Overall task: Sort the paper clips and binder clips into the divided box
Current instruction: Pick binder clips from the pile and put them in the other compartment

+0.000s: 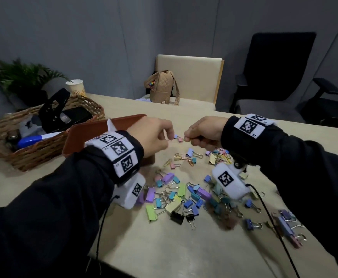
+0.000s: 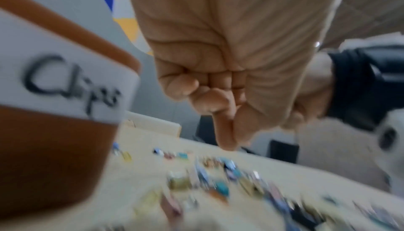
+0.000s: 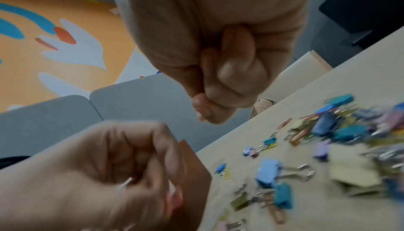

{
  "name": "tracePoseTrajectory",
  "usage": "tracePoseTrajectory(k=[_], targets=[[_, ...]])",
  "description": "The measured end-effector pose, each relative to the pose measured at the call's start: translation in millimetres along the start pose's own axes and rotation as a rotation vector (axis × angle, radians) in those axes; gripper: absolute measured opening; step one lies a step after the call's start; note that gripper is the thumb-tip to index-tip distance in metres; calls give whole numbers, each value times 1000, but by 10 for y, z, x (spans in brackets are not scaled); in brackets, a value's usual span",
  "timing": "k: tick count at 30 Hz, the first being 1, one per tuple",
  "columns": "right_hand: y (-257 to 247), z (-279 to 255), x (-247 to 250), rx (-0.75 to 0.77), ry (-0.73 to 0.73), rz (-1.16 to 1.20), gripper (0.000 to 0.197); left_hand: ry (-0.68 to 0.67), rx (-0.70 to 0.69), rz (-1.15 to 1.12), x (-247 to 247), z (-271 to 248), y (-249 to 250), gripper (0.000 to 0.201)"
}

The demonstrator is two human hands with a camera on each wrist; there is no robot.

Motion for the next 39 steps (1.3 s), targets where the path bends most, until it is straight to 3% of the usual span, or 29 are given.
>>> tracePoseTrajectory(k=[2,4,9,13,17,20,22,27,32,39], targets=[[-130,38,-105,-42,-16,90,24,186,99,10,120,-76,-197,11],[-279,82,-213,-64,-20,194,20,265,205,26,181,-144,-372,9],[-542,187,-520,-38,-46,333,30,221,305,118,155,-279,-620,15],[-723,285,-717,59,63,300,38,200,266,136,132,-345,-638,19],[-876,368,-872,195,143,256,27,235,267,120,164,-363,-638,11],[-897,373,-891,258,152,153,42,238,276,100,213,-382,-609,6],[-868,341,-817,303,157,112,44,251,259,91,239,-395,-553,7],[-579,289,-407,339,311,-55,17,158,188,81,112,-371,-305,18],[-190,210,69,217,386,-277,12,40,75,48,-87,-173,-21,16],[312,121,563,20,416,-611,11,-103,34,41,-319,211,243,17]])
Point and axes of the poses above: each hand's wrist, its own z-axis towards the middle knuckle, its own x-axis out of the back of the hand, y = z × x, the point moved 2 cm from there along z, towards the middle knuckle, and after that the axes turned 3 degrees about z, right-handed, at the moved point
